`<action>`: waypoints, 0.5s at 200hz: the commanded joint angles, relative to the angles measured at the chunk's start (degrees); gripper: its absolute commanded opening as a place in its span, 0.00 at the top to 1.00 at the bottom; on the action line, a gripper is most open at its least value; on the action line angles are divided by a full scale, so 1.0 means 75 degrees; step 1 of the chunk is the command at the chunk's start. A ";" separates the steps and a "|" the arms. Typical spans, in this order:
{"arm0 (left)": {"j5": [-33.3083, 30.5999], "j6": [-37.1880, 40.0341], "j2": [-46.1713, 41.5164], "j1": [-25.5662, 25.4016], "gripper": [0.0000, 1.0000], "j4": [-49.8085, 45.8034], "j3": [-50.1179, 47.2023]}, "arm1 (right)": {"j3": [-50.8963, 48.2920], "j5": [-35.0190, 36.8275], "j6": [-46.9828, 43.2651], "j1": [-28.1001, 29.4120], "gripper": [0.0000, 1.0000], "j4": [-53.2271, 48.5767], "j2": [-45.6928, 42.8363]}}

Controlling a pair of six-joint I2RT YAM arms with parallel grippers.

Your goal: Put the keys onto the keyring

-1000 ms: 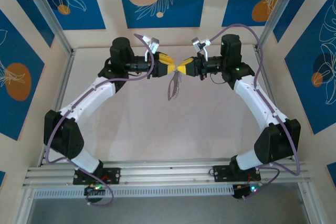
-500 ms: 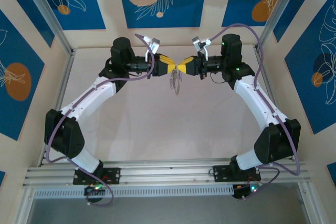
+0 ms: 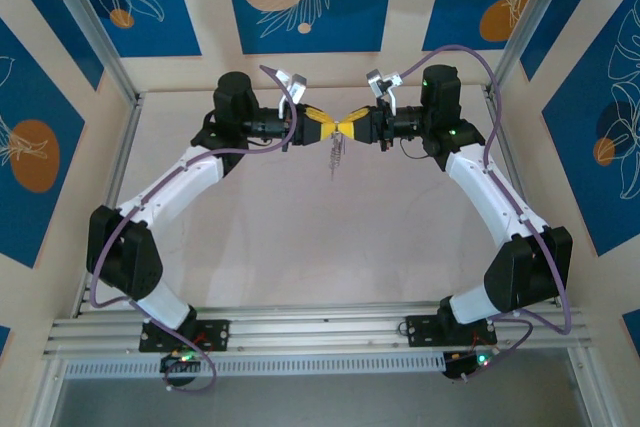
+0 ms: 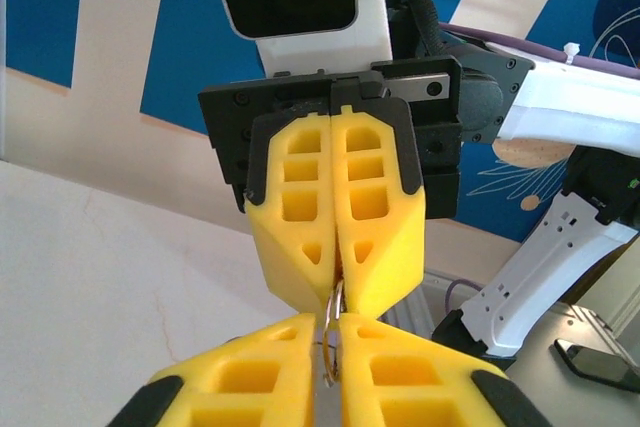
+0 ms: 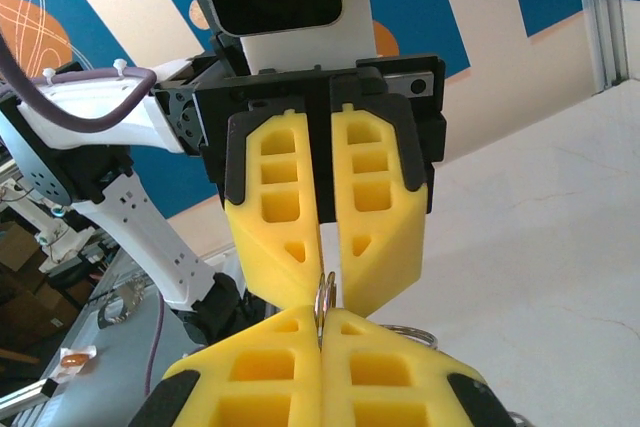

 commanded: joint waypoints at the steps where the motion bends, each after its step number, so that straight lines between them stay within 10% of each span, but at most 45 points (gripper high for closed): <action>1: 0.0099 -0.0113 0.0091 -0.0077 0.97 0.0399 0.0064 | -0.0045 -0.0178 0.0108 0.0079 1.00 0.0088 -0.0017; 31: -0.0042 -0.0431 0.0075 -0.0123 1.00 0.1004 -0.0133 | -0.0064 -0.0086 0.0161 0.0070 1.00 0.0108 -0.0067; 58: -0.0301 -0.1306 0.0011 -0.0122 1.00 0.2379 -0.0553 | -0.0506 0.0200 0.0797 -0.0242 0.68 0.0895 -0.0481; 100: -0.0702 -0.2056 -0.0067 -0.0112 1.00 0.3327 -0.0847 | -0.1729 0.1212 0.1687 -0.0665 0.60 0.2089 -0.1461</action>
